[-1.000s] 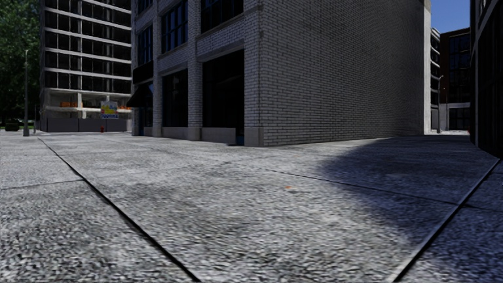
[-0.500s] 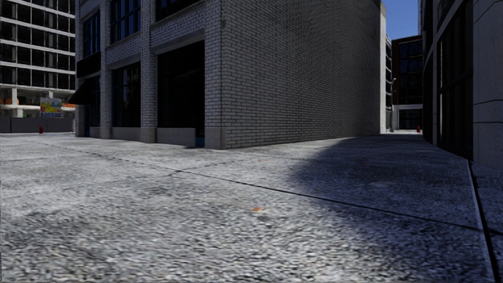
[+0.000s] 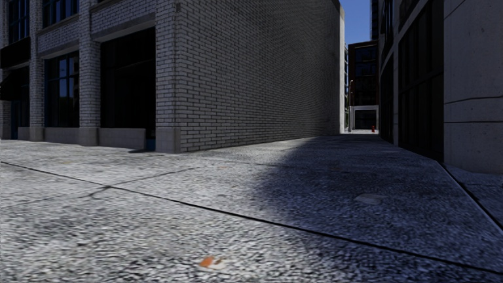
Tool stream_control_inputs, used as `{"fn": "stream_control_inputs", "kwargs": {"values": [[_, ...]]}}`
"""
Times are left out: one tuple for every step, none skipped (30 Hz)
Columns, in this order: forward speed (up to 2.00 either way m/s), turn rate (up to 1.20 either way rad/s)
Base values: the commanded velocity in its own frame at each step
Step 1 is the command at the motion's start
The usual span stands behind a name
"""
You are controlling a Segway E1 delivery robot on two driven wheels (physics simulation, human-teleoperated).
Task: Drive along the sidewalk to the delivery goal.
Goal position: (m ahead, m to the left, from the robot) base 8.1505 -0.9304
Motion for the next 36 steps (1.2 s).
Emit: {"fn": "stream_control_inputs", "kwargs": {"values": [[1.80,-0.41],[1.80,-0.41],[1.80,-0.41],[1.80,-0.41],[1.80,-0.41],[1.81,-0.21],[2.00,-0.01],[2.00,0.00],[2.00,0.00],[2.00,0.00],[2.00,0.00],[2.00,0.00],[2.00,0.00],[2.00,0.00],[2.00,0.00],[2.00,0.00],[2.00,0.00],[2.00,0.00],[2.00,0.00],[2.00,0.00],[2.00,0.00],[2.00,0.00],[1.98,-0.02],[1.95,-0.14],[1.95,-0.14],[1.92,-0.19],[1.91,-0.21],[1.91,-0.21],[1.91,-0.21],[1.91,-0.21],[1.91,-0.07],[1.91,0.00],[1.91,0.00],[1.91,0.00],[1.91,0.00],[1.91,0.00]]}}
